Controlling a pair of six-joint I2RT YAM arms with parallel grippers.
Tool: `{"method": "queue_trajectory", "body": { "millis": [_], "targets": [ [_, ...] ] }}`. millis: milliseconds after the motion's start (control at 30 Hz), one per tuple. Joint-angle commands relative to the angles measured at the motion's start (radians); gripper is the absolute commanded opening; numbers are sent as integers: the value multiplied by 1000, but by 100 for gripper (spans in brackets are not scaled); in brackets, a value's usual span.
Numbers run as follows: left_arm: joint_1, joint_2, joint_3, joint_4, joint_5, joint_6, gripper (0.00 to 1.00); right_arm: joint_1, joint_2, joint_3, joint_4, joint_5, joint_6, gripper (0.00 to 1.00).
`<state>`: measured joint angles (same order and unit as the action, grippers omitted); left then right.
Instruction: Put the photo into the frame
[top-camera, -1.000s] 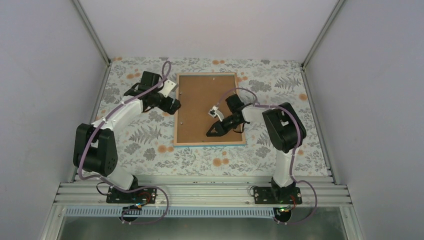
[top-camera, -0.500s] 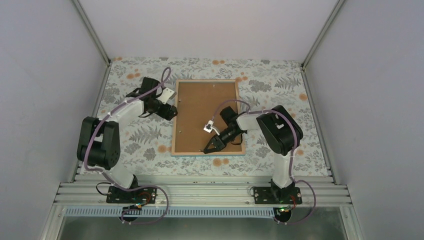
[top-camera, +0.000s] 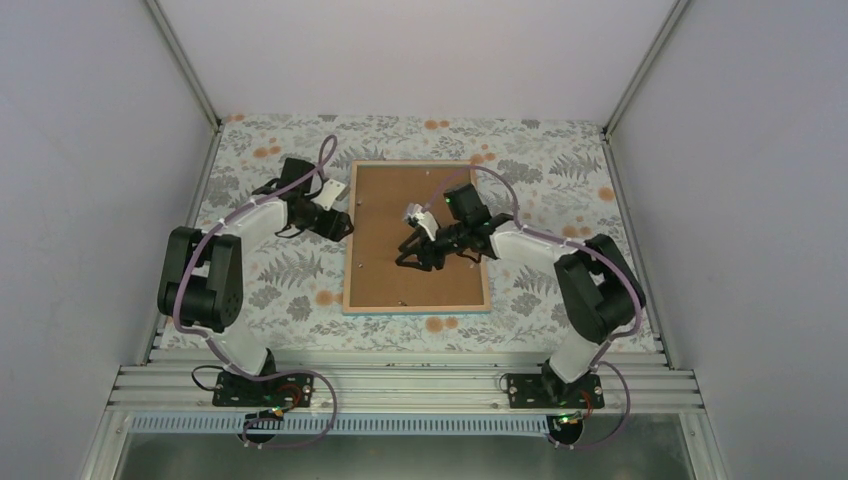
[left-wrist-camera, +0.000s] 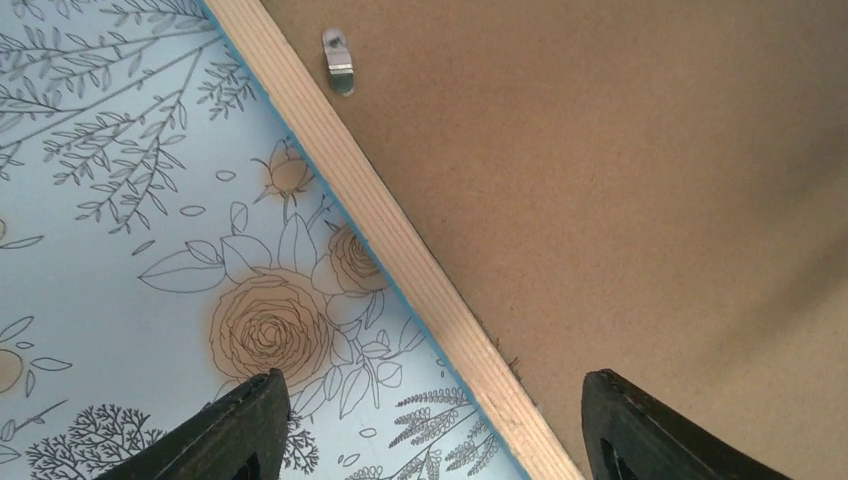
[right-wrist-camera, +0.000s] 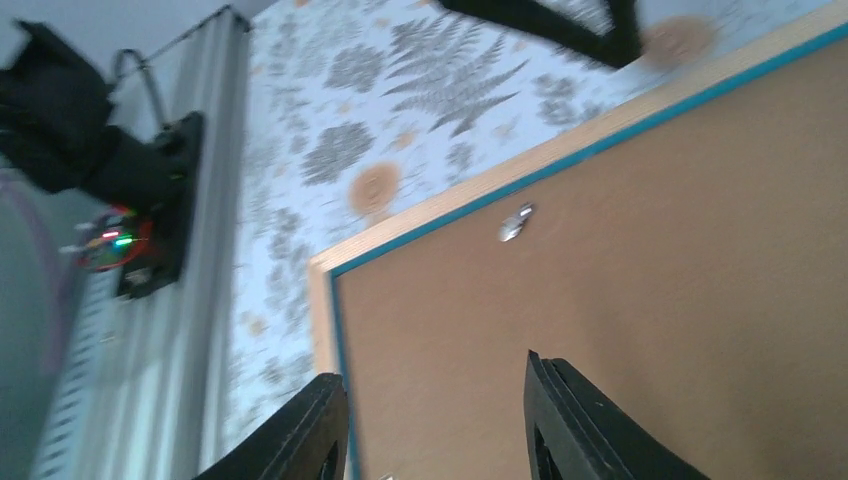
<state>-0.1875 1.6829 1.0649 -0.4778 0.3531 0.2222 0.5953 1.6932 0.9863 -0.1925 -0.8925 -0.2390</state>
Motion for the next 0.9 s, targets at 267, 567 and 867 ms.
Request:
{"method": "queue_trajectory", "body": {
  "millis": [267, 567, 867],
  "targets": [
    [25, 73, -17, -20, 77, -26, 60, 141, 220, 101, 312, 483, -46, 43],
    [25, 132, -28, -20, 98, -28, 52, 220, 347, 154, 346, 613, -59, 43],
    [24, 155, -46, -14, 98, -31, 36, 251, 399, 150, 336, 593, -78, 46]
  ]
}}
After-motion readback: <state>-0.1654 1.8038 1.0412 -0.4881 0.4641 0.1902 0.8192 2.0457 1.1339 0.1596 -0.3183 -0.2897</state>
